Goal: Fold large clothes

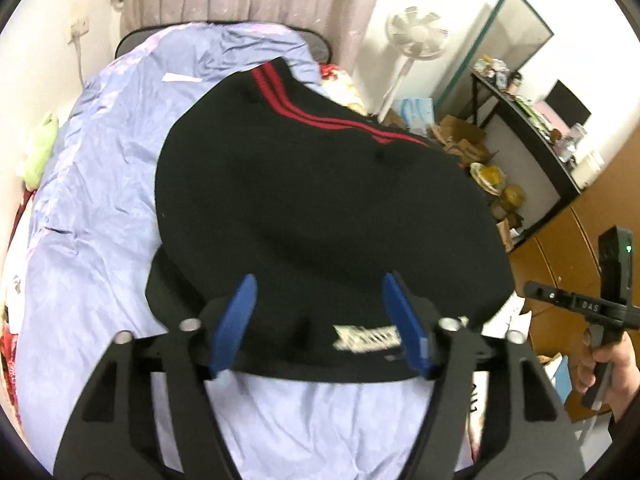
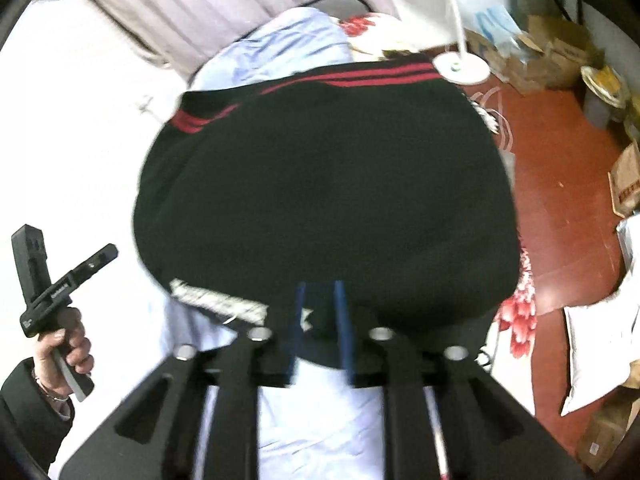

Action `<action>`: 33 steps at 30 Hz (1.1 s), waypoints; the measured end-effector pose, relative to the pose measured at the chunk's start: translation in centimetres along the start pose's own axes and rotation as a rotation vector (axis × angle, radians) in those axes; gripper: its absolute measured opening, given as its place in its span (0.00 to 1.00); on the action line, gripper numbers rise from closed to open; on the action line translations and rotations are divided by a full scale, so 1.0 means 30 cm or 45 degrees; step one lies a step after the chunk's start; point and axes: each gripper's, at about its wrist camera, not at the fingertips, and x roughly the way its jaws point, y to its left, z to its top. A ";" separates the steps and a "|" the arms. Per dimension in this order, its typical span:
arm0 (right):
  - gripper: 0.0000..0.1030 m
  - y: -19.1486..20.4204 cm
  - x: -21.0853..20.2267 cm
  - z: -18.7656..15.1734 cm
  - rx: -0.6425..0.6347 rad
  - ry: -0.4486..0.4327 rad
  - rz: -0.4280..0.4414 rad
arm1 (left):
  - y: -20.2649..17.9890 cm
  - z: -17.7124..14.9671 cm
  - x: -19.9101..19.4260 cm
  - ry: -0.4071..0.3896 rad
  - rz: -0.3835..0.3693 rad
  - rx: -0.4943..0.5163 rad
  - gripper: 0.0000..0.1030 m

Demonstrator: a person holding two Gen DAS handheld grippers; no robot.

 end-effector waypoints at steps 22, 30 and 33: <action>0.89 0.172 -0.033 -0.308 -0.098 -0.267 -0.104 | -0.190 -0.282 -0.036 -0.102 0.041 0.155 0.94; 0.89 0.169 -0.017 -0.316 -0.109 -0.271 -0.114 | -0.184 -0.282 -0.031 -0.102 0.063 0.162 0.94; 0.89 0.171 -0.016 -0.320 -0.112 -0.270 -0.113 | -0.188 -0.287 -0.033 -0.101 0.064 0.191 0.94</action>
